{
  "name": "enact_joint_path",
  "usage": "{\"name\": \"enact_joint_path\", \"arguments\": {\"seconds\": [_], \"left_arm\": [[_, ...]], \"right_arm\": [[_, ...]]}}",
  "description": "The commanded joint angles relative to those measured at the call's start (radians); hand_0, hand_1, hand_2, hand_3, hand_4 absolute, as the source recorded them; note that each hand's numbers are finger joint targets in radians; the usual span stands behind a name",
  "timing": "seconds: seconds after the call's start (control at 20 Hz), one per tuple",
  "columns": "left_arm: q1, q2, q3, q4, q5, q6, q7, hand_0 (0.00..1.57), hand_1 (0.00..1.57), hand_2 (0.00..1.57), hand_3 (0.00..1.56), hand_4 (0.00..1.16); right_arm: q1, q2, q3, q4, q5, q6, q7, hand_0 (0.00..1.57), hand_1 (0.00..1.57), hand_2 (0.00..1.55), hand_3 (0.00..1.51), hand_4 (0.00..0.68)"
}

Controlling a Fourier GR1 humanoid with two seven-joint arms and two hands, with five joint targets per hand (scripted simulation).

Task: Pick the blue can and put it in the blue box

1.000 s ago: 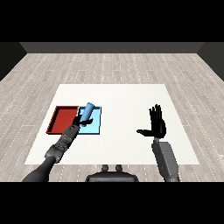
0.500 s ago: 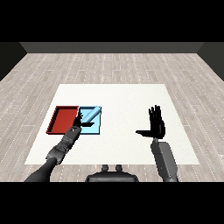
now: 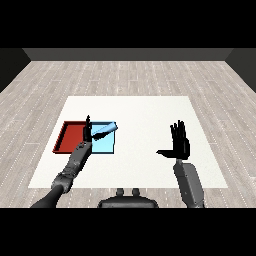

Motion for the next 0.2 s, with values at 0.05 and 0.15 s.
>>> {"name": "enact_joint_path", "arguments": {"seconds": [0.05,0.15], "left_arm": [[0.129,-0.037,-0.01,-0.251,0.044,-0.142,-0.198,0.0,0.0,0.0,0.0,0.0],[0.21,-0.038,-0.039,-0.359,0.052,-0.186,-0.199,0.0,0.0,0.0,0.0,0.0]], "right_arm": [[0.008,-0.009,0.006,-0.015,0.028,-0.03,0.027,0.0,0.0,0.0,0.0,0.0],[0.021,-0.05,-0.005,-0.018,0.027,0.006,0.031,0.0,0.0,0.0,0.0,0.0]]}}
